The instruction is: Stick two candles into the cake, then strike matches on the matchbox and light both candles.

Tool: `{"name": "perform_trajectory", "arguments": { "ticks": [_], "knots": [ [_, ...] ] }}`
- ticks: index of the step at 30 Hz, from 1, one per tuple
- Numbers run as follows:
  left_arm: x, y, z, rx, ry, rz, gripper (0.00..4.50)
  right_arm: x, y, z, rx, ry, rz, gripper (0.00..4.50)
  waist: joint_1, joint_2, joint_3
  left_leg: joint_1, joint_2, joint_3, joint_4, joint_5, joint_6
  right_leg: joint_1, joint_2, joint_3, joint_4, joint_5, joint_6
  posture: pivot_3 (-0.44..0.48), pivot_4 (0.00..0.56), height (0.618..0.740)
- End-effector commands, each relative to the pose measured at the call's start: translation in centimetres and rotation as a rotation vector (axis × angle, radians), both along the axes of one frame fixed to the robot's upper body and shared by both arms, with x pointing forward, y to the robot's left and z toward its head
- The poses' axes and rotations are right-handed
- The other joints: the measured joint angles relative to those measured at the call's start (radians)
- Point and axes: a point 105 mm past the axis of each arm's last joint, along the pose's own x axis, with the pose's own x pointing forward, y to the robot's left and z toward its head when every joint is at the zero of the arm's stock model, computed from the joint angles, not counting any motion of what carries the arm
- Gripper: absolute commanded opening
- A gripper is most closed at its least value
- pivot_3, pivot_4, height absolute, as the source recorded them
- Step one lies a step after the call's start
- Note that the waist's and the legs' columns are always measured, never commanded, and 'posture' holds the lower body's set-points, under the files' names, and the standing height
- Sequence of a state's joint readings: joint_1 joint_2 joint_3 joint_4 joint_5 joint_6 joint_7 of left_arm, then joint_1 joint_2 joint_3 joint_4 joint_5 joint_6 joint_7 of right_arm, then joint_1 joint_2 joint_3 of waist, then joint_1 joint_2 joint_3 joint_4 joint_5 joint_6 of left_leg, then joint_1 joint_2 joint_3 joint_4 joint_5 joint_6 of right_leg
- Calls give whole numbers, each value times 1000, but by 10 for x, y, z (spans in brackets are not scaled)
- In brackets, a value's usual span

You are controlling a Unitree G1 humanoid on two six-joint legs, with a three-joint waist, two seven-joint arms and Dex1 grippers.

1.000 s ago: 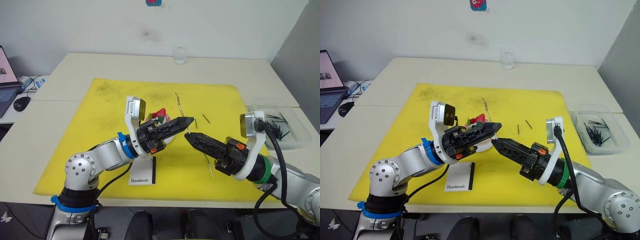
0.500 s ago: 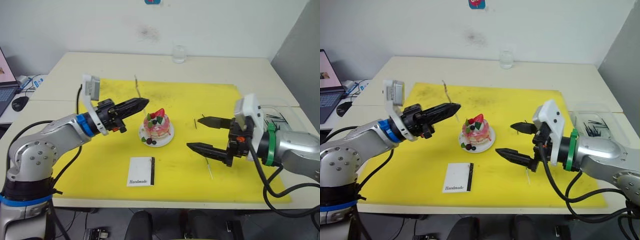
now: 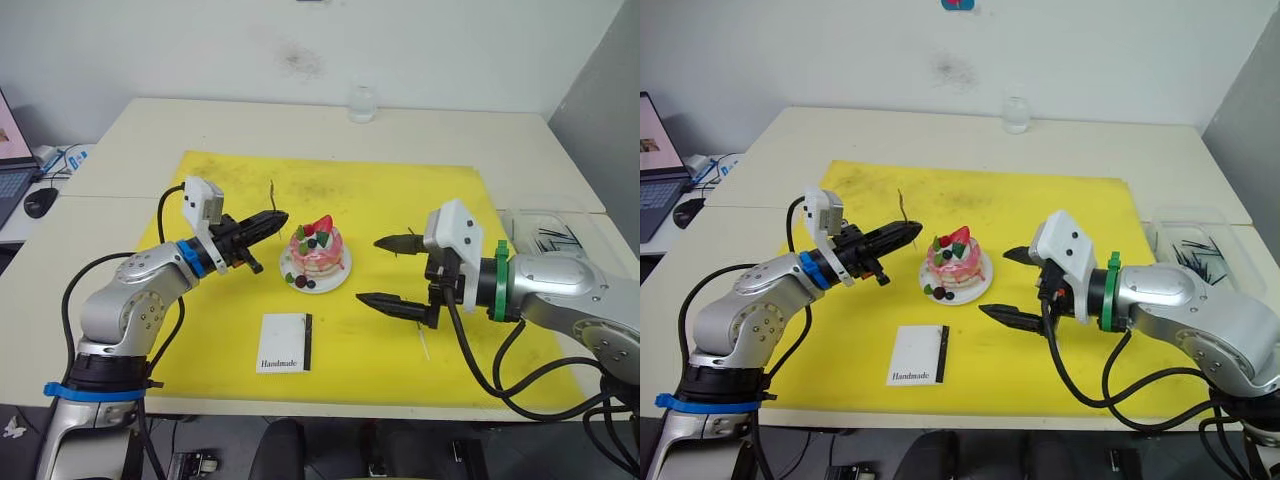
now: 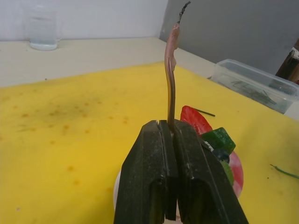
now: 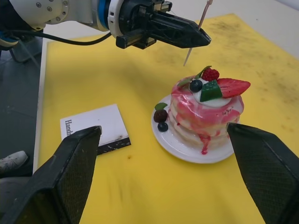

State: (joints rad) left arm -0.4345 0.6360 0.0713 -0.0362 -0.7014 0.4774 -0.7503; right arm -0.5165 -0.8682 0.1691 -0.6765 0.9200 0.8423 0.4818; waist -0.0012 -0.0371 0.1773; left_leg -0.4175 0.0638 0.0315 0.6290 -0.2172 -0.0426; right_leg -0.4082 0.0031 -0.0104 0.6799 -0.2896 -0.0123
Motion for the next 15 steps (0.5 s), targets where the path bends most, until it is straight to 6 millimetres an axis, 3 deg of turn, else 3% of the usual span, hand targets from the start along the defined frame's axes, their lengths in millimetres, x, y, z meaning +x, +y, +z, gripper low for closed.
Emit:
{"name": "perform_trajectory", "arguments": {
  "ticks": [1, 15],
  "knots": [
    [1, -6, 7, 14, -62, -27, 0, -6, 1, 6, 2, -44, 9, 4474, 0, 0, 0, 0, 0, 0, 0, 0, 0, 0, 0, 0, 0, 0, 0, 0, 150, 740],
    [2, -16, 4, 9, -80, -44, 0, -10, 2, 1, 1, -31, 3, 4474, -1, 0, 0, 0, 0, 0, 1, 0, 0, 1, 1, 0, 1, 0, 1, 0, 150, 740]
  ]
}}
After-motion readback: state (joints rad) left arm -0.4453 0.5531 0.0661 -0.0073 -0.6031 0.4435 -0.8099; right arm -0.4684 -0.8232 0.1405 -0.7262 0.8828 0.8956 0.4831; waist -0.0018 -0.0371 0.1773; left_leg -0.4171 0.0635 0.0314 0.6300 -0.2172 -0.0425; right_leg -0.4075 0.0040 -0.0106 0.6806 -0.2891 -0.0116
